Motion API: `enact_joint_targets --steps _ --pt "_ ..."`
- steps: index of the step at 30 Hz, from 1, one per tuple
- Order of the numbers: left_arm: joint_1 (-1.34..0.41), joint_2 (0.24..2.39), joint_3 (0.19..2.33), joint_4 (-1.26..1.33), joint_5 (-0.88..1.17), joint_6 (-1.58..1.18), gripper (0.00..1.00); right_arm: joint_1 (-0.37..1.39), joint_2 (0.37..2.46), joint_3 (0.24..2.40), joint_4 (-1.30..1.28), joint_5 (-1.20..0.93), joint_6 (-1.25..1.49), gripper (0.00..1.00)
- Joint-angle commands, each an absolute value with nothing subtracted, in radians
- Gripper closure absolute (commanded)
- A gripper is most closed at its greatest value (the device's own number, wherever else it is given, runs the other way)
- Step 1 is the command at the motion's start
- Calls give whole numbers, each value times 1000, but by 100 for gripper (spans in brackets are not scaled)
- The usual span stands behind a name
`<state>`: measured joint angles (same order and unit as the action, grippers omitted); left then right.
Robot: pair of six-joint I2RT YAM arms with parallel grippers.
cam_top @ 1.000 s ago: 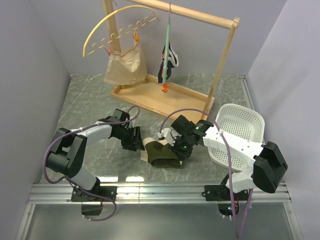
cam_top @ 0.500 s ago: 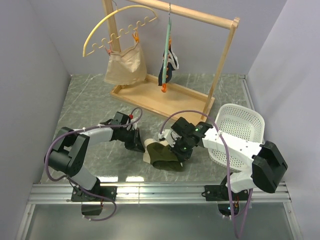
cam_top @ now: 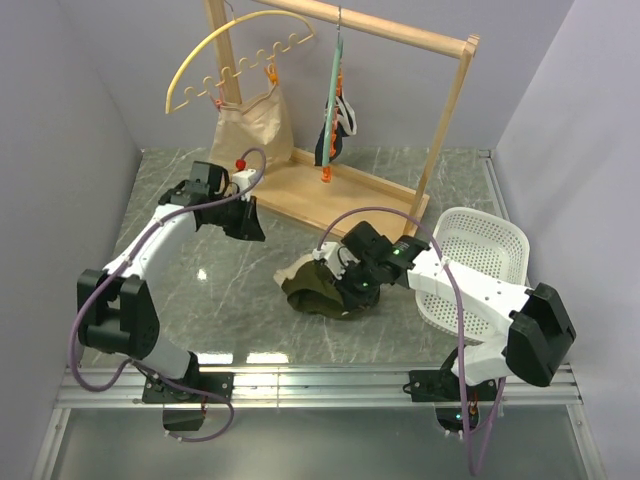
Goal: Clip the underwear to the hanger
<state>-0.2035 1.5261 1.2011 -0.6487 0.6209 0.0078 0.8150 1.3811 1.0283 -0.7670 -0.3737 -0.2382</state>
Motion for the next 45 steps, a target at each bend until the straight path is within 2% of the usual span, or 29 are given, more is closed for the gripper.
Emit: enact_joint_targets --steps 1,3,7,8,9,10,11,12,14,15,17,18,22,28,29,31,32,35,36,40,45 --pt "-209 1467 1258 -915 580 365 100 866 1365 1031 -726 -465 -210 100" --pt "-209 1448 1233 -1009 548 480 100 911 1374 973 -692 -476 -193 100" --pt "-216 1434 1160 -1066 526 542 100 1046 1405 946 -626 -485 -150 100" --pt "-225 1445 1151 -1062 523 508 96 1075 1419 959 -633 -491 -152 88" --pt "-238 1448 1150 -1028 515 473 85 1078 1439 966 -644 -500 -155 81" --pt "-258 1454 1154 -1005 517 435 70 1078 1445 974 -667 -509 -158 75" --pt "-267 1474 1161 -983 518 349 48 1078 1445 977 -675 -509 -153 68" --pt "-279 1488 1167 -962 518 300 39 1078 1425 977 -678 -473 -144 55" --pt "-298 1546 1183 -905 555 160 27 1037 1385 971 -666 -428 -100 48" --pt "-301 1569 1183 -887 572 111 26 1001 1338 966 -648 -401 -75 38" --pt "-310 1617 1149 -827 586 -37 24 918 1306 957 -643 -409 -14 35" --pt "-313 1627 1132 -806 584 -78 24 813 1301 959 -658 -420 -2 36" --pt "-348 1663 1049 -692 546 -216 25 630 1299 947 -681 -429 66 37" --pt "-357 1779 1080 -620 545 -288 33 569 1270 922 -661 -347 120 36" --pt "-357 1820 1104 -615 557 -301 42 565 1269 922 -657 -328 121 36" --pt "-357 1861 1129 -617 557 -302 54 555 1269 920 -643 -305 130 36" --pt "-357 1893 1158 -626 542 -289 68 546 1270 920 -640 -286 129 36" --pt "-325 1899 1198 -695 468 -232 92 537 1287 920 -617 -241 129 37" --pt "-310 1891 1201 -716 453 -209 96 525 1299 917 -592 -223 133 38" --pt "-244 1818 1183 -784 332 -75 100 518 1350 916 -505 -157 164 40" --pt "-227 1744 1115 -784 330 -18 100 518 1462 931 -390 -207 265 43"
